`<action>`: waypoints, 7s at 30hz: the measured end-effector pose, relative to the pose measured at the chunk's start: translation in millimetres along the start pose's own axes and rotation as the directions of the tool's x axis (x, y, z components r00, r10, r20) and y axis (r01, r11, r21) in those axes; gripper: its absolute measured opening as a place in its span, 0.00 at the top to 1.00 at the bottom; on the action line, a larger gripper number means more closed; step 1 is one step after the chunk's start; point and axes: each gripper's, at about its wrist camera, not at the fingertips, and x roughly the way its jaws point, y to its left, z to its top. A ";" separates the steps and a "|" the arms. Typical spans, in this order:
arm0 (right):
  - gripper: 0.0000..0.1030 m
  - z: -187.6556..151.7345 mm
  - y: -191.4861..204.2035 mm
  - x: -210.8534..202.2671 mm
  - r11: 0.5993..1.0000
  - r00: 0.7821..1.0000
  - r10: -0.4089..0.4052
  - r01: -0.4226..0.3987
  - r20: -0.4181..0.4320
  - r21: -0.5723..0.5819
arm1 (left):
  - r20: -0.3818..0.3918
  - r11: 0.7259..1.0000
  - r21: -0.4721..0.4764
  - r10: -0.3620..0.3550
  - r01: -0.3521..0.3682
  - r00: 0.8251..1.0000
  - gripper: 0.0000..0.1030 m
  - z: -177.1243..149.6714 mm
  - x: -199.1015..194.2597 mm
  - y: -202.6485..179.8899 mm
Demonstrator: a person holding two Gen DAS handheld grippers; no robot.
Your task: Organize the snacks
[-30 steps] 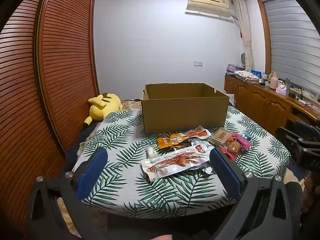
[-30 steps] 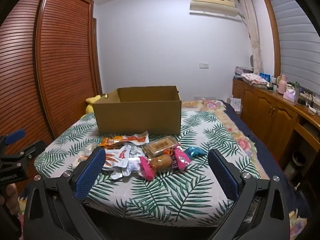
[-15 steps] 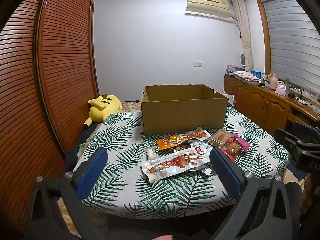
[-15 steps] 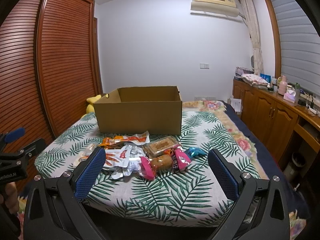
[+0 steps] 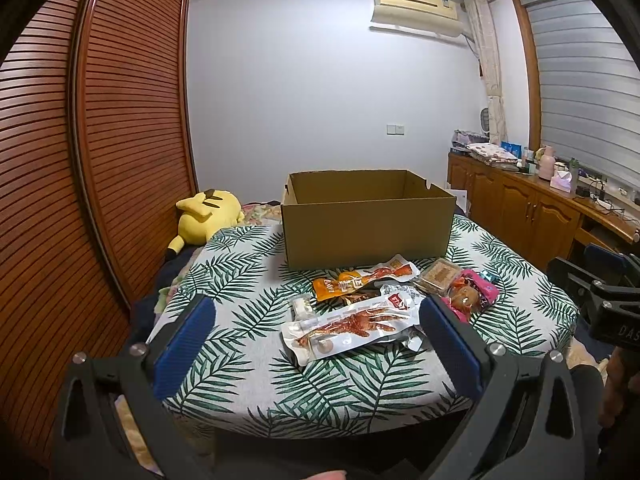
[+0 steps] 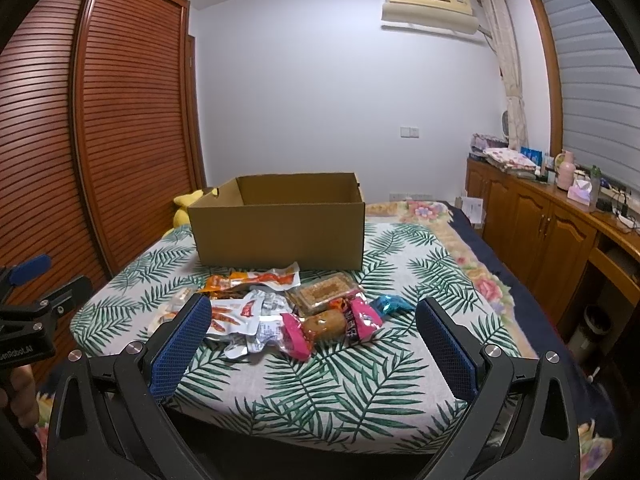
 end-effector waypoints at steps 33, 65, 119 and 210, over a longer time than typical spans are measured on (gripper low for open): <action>0.00 2.0 2.8 -1.7 1.000 1.000 0.001 -0.001 0.003 -0.003 | 0.007 1.000 0.002 -0.004 0.004 1.000 0.00 -0.2 -5.5 -3.0; 0.01 -5.6 -44.6 66.5 0.995 0.983 0.097 -0.099 -0.158 -0.006 | -0.211 0.972 0.083 -0.200 0.222 0.957 0.07 -1.7 106.2 -0.6; 0.14 -41.0 -48.3 170.0 0.961 0.909 0.251 -0.194 -0.333 0.195 | -0.434 0.829 0.117 -0.453 0.547 0.779 0.85 -15.4 180.5 19.0; 0.48 159.0 -9.6 253.5 0.960 0.949 0.276 -0.278 -0.154 0.007 | -0.152 0.901 0.018 -0.426 0.434 0.892 1.00 156.4 296.1 16.5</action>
